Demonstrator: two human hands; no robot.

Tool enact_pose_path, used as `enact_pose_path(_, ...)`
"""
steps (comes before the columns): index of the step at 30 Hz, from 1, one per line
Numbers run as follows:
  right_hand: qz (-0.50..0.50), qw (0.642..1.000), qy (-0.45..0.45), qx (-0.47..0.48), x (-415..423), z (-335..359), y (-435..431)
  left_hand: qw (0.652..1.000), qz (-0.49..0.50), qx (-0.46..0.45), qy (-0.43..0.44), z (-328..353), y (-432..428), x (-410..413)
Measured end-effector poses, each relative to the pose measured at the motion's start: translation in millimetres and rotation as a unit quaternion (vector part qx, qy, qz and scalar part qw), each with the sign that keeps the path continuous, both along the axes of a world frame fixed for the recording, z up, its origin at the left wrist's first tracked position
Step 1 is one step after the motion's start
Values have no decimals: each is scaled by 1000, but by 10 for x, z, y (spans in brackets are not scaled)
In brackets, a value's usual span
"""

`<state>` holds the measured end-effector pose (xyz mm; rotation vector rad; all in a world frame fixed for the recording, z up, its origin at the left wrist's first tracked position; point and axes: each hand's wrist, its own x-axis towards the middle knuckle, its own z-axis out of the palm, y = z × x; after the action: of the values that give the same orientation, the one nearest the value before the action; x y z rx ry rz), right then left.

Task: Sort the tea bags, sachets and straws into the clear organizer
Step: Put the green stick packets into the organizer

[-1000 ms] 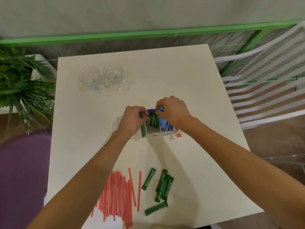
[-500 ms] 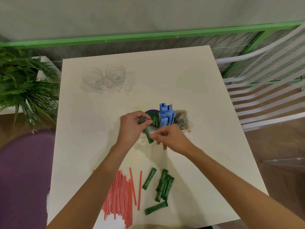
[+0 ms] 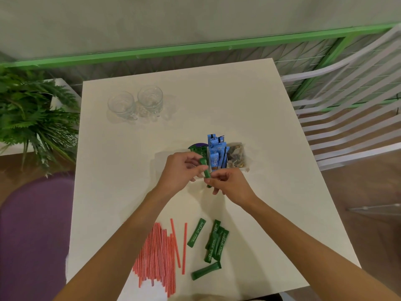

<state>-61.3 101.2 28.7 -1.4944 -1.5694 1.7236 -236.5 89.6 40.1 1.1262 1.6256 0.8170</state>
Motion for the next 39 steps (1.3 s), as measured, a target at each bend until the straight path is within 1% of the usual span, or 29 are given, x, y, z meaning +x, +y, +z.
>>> enact_pose_path(3,-1,999,-51,-10,55,-59,53,1000,2,22,21,45,118,-31)
enact_pose_path(6,51,991,-118,-29,143,-155,51,996,12,45,70,16,251,-125)
enact_pose_path(8,74,985,-147,-44,207,-191,-13,994,5,44,104,-30,316,-149)
enact_pose_path(11,89,980,-169,-58,309,-248,-143,990,-10,33,135,-109,379,-94)
enact_pose_path(15,100,973,-200,-59,409,-331,-321,987,-33,21,154,-199,433,21)
enact_pose_path(18,101,970,-213,-53,479,-386,-447,986,-40,17,160,-248,427,59)
enact_pose_path(21,121,965,-230,-31,538,-432,-542,988,-25,18,154,-269,392,35)
enact_pose_path(26,159,950,-267,3,575,-473,-669,992,43,66,100,-173,141,-86)
enact_pose_path(28,167,942,-290,5,575,-477,-718,993,51,59,85,-160,-88,-80)
enact_pose_path(31,182,922,-343,-9,554,-491,-757,995,0,4,96,-239,-505,8)
enact_pose_path(33,184,910,-372,-27,532,-503,-799,988,-61,-45,138,-374,-761,85)
enact_pose_path(36,191,900,-389,-46,492,-520,-858,956,-147,-100,235,-579,-1031,192)
enact_pose_path(39,196,894,-398,-61,463,-536,-891,918,-207,-111,320,-671,-1195,302)
